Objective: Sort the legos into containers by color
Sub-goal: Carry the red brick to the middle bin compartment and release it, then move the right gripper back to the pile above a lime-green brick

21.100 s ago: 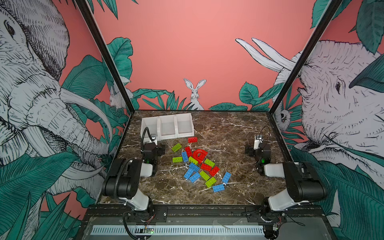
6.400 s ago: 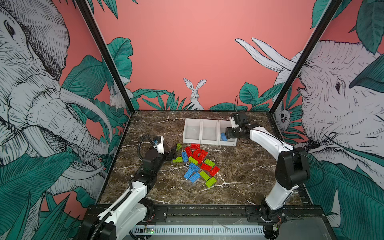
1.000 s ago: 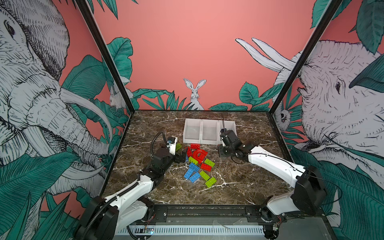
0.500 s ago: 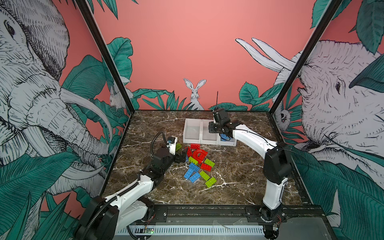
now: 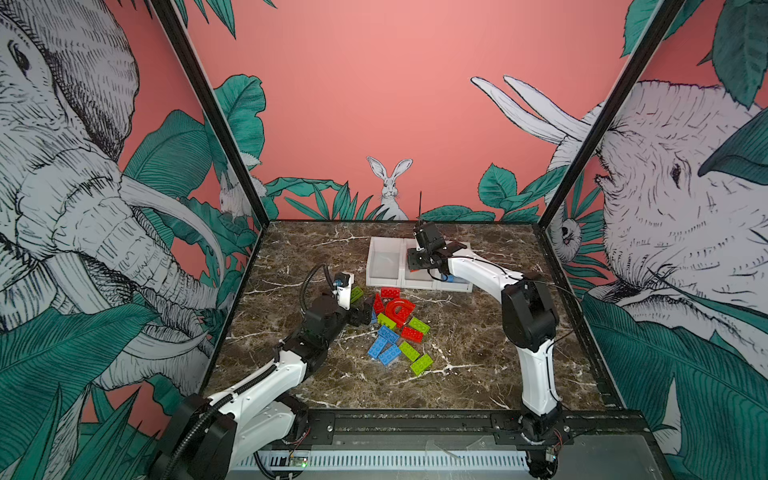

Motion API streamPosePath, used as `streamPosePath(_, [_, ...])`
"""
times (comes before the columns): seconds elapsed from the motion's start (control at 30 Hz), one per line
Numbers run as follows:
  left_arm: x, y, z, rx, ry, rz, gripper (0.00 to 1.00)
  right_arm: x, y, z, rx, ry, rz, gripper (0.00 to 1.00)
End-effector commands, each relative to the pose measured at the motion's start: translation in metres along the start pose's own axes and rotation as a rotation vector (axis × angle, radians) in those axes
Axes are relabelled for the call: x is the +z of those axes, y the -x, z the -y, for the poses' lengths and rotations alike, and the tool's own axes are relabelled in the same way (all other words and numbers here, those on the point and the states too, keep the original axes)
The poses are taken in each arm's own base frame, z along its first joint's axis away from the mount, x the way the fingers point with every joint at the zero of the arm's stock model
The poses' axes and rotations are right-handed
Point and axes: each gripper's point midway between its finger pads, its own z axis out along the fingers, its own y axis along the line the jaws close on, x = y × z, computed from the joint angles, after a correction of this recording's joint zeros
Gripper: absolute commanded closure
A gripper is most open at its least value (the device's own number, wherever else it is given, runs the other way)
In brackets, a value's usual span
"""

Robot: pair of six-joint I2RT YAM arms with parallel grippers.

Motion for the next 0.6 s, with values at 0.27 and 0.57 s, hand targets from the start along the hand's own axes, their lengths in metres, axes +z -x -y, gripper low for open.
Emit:
streamPosePath(0.27, [-0.004,0.007,0.003,-0.008,-0.011,0.030,0.01,-0.085,-0.025,-0.026,-0.194,0.158,-0.046,0.38])
streamPosePath(0.57, [-0.003,0.004,-0.001,-0.010,0.005,0.024,0.01,-0.149,-0.146,0.022,-0.270,0.098,-0.216,0.46])
